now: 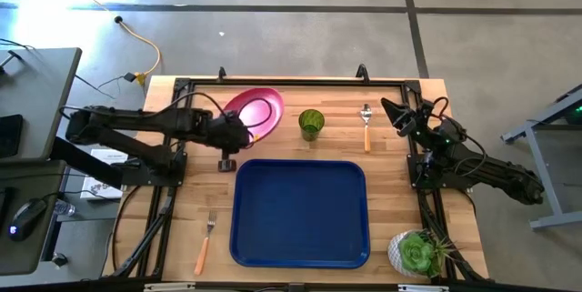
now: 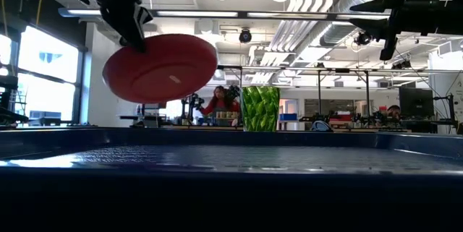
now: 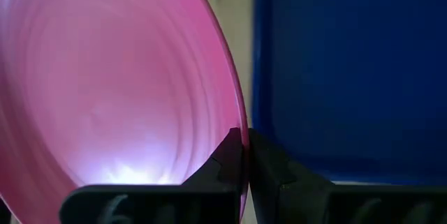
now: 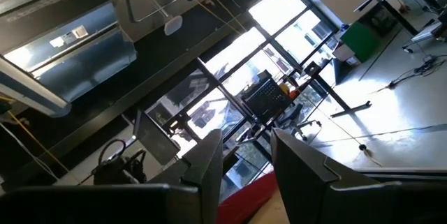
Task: Pick and place plate/cup/fork/spoon on tray
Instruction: Put the pink plate on the blue serving tray
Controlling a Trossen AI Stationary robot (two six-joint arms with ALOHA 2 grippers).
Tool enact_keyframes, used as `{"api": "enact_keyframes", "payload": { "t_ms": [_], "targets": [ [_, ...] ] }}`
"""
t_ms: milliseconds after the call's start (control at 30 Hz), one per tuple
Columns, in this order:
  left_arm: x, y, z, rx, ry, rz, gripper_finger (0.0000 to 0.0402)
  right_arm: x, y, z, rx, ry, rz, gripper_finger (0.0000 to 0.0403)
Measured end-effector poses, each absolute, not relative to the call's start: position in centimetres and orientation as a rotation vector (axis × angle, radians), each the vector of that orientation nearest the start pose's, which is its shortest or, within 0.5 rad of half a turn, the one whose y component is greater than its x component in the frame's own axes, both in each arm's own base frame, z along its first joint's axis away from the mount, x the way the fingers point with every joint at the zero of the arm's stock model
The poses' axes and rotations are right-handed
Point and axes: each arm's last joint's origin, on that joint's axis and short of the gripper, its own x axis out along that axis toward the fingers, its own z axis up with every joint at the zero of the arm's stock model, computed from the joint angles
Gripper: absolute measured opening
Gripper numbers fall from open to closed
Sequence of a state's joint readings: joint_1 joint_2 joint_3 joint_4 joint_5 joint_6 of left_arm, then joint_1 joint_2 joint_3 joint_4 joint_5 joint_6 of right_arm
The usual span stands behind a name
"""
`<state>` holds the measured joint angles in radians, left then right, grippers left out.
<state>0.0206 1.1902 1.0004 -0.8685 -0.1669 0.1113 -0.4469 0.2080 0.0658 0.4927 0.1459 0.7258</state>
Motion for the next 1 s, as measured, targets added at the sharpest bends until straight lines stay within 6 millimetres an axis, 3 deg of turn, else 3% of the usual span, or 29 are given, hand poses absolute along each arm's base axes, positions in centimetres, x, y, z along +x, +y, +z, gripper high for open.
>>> {"api": "enact_keyframes", "payload": {
  "t_ms": [300, 533, 1000],
  "targets": [
    [22.4, -1.9, 28.1, 0.288, 1.013, 0.012, 0.0001, 9.1, -4.8, 21.6, 0.643, -0.547, -0.431, 0.0114],
    [23.0, -3.3, 30.5, 0.346, 0.888, -0.031, 0.0001, 9.1, -4.8, 21.6, 0.675, -0.554, -0.419, 0.0114],
    [23.9, -6.8, 34.1, 0.698, 0.566, -0.246, 0.0001, 9.1, -4.8, 21.6, 0.676, -0.551, -0.421, 0.0114]
  ]
}}
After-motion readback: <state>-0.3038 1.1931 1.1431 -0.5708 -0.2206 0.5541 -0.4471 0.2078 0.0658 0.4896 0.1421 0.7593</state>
